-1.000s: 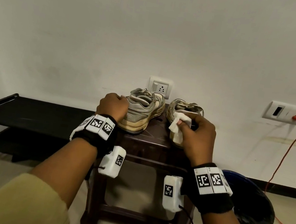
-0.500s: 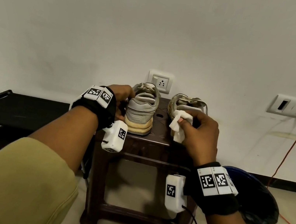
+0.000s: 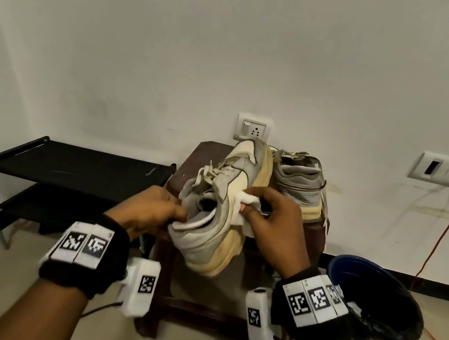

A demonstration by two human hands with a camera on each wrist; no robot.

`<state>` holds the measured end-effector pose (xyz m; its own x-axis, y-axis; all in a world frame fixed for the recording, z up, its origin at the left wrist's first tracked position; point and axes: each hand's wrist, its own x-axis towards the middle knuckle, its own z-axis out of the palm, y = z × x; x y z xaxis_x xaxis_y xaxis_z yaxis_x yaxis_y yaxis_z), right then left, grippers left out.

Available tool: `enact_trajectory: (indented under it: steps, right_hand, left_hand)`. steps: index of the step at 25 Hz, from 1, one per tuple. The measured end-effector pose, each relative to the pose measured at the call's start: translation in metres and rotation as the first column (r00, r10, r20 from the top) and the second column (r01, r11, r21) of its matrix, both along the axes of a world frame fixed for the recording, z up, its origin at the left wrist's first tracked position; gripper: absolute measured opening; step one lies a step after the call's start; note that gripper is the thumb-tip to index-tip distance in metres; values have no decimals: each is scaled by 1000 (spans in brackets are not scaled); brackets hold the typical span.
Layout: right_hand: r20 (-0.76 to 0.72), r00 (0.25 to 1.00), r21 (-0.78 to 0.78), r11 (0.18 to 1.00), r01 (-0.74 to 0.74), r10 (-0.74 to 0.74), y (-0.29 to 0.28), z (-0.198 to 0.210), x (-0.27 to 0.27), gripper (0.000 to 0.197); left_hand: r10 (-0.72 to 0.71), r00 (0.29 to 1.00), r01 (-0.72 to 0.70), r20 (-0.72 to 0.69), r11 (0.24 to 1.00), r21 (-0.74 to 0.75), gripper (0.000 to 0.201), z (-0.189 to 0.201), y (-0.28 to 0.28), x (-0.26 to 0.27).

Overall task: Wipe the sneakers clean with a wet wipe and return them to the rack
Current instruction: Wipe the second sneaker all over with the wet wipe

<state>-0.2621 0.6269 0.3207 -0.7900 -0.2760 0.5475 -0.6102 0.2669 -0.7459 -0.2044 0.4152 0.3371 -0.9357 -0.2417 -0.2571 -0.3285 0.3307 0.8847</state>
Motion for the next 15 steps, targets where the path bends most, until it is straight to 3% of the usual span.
enact_trajectory:
  steps: [2,5,8,10,11,13,15]
  right_hand:
    - [-22,1000,53,998,-21,22,-5,-10,6,20]
    - [-72,997,101,995,-18,25,-14,-19,11,21]
    - [-113,994,105,994,7,5,-24,-21,13,22]
    - [-135,991,107,994,36,-21,-30,-22,13,21]
    - [-151,988,105,993,56,-39,-32,-22,13,20]
    - [-171,983,83,994,76,-61,-35,-22,13,19]
    - [-175,982,70,994,86,-72,-38,-22,12,19]
  left_hand:
    - [12,999,-15,-29,995,-97,12,-16,-5,8]
    - [166,958,-223,-235,945,-241,27,-33,2,12]
    - [248,883,-430,-398,767,-476,28,-38,21,18]
    - [210,879,-447,-429,678,-584,13,-37,30,23]
    - [176,896,-409,-408,687,-601,6,-37,32,25]
    - [117,934,-308,-339,743,-594,26,-38,33,27]
    - [88,946,-237,-312,844,-480,38,-38,32,26]
